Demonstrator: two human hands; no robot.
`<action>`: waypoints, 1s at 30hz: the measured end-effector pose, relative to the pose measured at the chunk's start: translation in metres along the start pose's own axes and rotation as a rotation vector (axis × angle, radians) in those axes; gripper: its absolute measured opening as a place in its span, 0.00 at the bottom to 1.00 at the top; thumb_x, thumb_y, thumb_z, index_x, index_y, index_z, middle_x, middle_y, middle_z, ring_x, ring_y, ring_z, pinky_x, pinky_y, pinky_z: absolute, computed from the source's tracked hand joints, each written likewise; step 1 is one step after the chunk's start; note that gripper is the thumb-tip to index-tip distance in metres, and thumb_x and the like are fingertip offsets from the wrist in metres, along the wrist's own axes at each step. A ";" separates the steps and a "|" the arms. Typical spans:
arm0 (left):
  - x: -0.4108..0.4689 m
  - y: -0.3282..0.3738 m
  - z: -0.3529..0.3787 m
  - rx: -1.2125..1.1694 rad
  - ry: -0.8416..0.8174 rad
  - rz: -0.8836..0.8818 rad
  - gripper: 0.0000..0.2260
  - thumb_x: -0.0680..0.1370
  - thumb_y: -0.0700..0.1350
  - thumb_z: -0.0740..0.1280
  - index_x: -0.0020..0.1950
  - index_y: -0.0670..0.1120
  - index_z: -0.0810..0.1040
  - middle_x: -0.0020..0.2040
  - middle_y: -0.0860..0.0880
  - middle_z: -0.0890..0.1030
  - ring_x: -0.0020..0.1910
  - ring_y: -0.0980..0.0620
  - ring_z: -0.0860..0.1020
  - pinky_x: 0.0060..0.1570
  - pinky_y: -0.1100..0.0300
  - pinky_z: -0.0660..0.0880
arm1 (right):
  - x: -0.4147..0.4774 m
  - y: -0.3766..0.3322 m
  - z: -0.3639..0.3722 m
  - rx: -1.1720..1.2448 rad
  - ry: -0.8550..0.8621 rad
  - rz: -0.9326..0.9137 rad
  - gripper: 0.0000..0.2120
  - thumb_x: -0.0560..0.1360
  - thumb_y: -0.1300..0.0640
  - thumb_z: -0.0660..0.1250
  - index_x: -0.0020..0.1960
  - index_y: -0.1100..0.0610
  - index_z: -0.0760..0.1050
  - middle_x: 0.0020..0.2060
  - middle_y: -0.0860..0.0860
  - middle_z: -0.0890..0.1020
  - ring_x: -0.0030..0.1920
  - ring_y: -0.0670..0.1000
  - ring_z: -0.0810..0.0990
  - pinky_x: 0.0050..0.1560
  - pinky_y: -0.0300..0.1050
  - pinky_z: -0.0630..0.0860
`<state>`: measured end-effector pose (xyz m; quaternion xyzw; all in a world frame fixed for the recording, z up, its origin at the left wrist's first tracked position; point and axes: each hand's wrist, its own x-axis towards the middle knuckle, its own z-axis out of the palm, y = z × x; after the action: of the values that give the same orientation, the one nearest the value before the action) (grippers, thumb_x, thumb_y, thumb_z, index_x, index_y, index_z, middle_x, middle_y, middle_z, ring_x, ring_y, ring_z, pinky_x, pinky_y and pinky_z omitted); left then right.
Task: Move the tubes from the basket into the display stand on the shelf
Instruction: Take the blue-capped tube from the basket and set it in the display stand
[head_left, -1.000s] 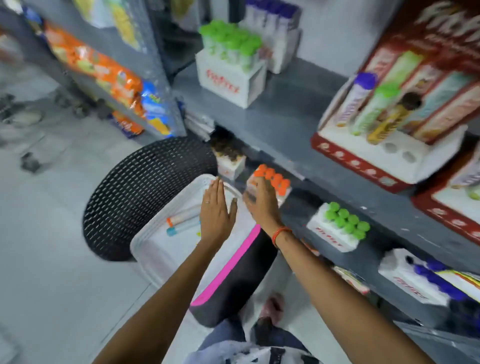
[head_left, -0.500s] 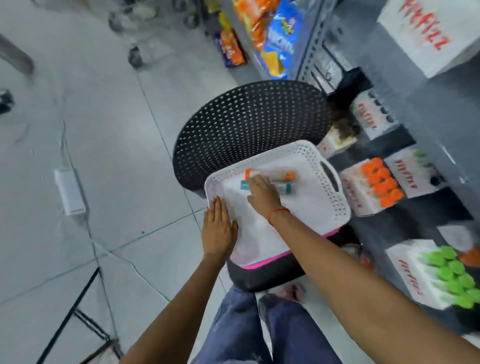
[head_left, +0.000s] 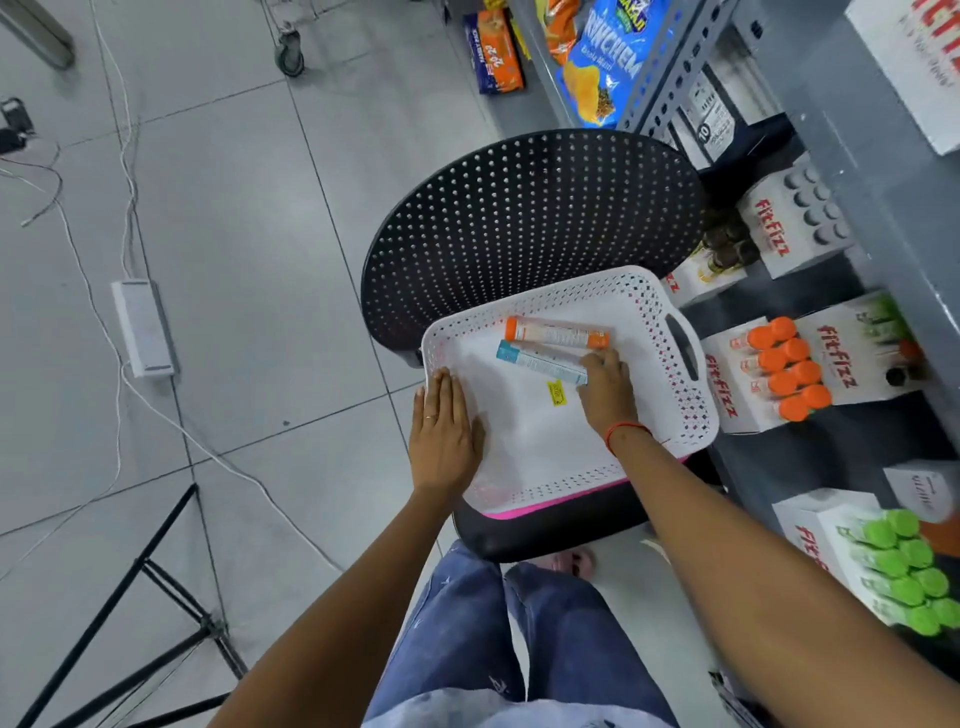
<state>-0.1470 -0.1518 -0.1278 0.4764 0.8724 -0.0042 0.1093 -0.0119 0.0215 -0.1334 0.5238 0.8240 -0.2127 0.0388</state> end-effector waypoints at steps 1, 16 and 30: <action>-0.001 -0.011 0.005 0.006 -0.008 -0.035 0.29 0.79 0.54 0.44 0.74 0.37 0.58 0.74 0.39 0.62 0.74 0.42 0.59 0.71 0.47 0.43 | 0.003 -0.010 0.005 0.045 -0.034 -0.039 0.16 0.74 0.68 0.64 0.62 0.65 0.71 0.64 0.63 0.69 0.59 0.63 0.70 0.58 0.55 0.75; -0.049 -0.063 0.071 -0.011 -0.153 -0.273 0.31 0.79 0.55 0.43 0.72 0.34 0.62 0.73 0.37 0.64 0.73 0.42 0.61 0.72 0.51 0.39 | -0.028 -0.044 -0.040 0.096 -0.223 -0.288 0.13 0.67 0.58 0.74 0.51 0.59 0.79 0.41 0.56 0.82 0.42 0.56 0.78 0.40 0.42 0.69; 0.007 0.011 0.012 -0.199 0.202 -0.069 0.28 0.80 0.52 0.53 0.75 0.36 0.57 0.75 0.39 0.59 0.75 0.44 0.57 0.74 0.51 0.49 | -0.076 -0.046 -0.138 0.238 -0.064 -0.250 0.14 0.70 0.57 0.72 0.55 0.56 0.78 0.49 0.56 0.85 0.50 0.57 0.81 0.45 0.45 0.72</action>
<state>-0.1392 -0.1414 -0.1395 0.4311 0.8909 0.1264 0.0674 0.0039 -0.0057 0.0272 0.4109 0.8501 -0.3284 -0.0241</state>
